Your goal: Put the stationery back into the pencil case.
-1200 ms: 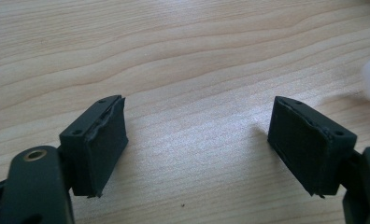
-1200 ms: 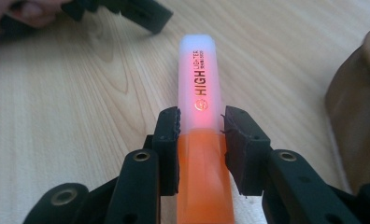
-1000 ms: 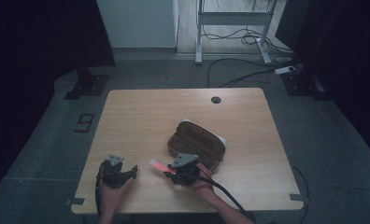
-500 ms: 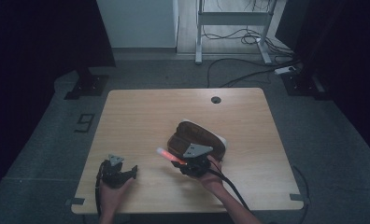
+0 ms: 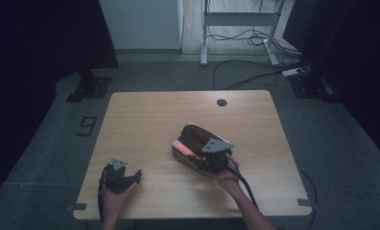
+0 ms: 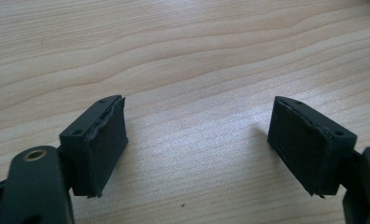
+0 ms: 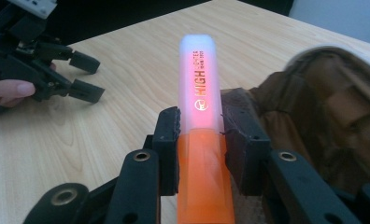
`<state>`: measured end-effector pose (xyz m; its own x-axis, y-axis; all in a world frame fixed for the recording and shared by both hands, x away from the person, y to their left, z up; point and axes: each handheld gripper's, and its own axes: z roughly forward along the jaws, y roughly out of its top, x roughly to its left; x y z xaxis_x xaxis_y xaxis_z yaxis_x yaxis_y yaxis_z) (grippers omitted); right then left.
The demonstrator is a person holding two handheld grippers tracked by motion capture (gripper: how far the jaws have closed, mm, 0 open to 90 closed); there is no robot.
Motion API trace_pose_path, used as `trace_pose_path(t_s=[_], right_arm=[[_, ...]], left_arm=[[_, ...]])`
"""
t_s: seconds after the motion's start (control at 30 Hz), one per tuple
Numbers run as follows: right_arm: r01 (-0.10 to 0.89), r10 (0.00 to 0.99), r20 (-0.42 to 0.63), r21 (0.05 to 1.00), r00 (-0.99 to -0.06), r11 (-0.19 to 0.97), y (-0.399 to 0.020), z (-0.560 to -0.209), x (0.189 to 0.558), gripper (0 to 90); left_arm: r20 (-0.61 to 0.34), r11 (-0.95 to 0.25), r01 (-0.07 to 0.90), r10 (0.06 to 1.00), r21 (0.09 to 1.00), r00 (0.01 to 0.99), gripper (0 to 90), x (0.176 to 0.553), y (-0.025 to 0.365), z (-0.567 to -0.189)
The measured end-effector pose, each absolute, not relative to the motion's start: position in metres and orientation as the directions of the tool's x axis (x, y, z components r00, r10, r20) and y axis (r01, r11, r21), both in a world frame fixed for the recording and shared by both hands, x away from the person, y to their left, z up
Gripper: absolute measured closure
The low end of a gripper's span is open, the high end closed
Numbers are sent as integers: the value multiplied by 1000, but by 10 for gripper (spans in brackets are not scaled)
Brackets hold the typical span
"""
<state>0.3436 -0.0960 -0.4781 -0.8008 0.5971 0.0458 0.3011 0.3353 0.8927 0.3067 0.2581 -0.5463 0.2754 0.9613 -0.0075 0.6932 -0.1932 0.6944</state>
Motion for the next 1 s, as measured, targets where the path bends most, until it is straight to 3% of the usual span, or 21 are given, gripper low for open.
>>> trace_pose_path(t_s=[1.0], right_arm=[[331, 663, 58, 897, -746, 294, -137, -471, 360, 657]], left_arm=[[-6, -197, 694, 961, 693, 278, 194, 307, 258, -546]])
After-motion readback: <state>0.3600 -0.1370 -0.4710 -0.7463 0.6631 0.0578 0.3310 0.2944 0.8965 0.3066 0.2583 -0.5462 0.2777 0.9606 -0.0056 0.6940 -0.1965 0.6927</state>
